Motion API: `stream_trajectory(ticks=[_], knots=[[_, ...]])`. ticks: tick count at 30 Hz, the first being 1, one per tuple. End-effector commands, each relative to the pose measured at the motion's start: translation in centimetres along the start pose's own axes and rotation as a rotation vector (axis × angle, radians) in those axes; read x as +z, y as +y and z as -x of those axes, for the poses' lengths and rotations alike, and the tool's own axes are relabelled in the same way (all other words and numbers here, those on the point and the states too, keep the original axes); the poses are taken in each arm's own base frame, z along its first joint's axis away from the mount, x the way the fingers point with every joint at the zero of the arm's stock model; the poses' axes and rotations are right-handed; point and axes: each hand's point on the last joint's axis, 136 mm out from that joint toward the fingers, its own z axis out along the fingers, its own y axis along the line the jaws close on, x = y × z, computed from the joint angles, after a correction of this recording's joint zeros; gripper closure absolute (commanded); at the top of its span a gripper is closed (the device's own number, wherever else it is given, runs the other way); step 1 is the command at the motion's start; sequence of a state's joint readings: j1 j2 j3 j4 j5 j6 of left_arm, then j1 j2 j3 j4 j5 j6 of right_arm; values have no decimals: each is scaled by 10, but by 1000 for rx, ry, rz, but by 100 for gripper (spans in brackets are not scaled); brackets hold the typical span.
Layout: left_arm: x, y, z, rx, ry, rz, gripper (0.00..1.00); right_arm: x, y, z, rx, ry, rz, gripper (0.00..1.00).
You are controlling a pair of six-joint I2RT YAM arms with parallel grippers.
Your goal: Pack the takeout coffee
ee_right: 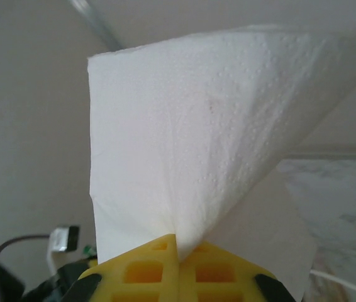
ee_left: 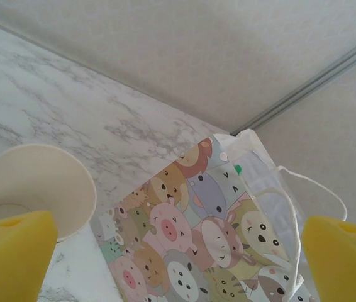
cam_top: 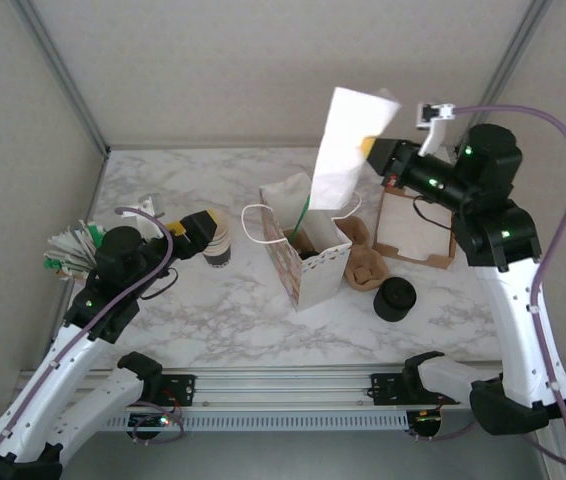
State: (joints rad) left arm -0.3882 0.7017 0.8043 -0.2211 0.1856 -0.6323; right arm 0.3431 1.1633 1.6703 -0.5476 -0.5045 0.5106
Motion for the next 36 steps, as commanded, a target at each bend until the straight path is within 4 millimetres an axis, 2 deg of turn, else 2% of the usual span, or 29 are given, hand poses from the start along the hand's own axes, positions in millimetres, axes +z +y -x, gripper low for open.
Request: stream_trajectory(ticks=[1,4,8,13,16,20,26,33,36], knots=[[-2,-1,5,-15,-26,-10,0,17,30,-13,-33,72,148,100],[0,0,4,-18,-24,-10,0,39,36,-34,-75,162,175,100],[5,3,0,-23,-16,-5,0,64,31,-63,-113,282,184,100],[10,6,-3,-24,-5,1,0,84,-4,-86,-139,361,61,100],[11,6,-4,-21,-2,0,0,88,-27,-93,-170,377,-36,100],[14,8,-5,-17,3,5,0,88,-47,-98,-205,377,-119,100],[18,8,-6,-19,8,3,0,90,-55,-109,-240,376,-130,100],[20,8,-6,-21,9,3,0,82,-57,-120,-327,334,-181,100],[22,7,-7,-24,15,-1,0,78,-70,-118,-356,317,-270,100]])
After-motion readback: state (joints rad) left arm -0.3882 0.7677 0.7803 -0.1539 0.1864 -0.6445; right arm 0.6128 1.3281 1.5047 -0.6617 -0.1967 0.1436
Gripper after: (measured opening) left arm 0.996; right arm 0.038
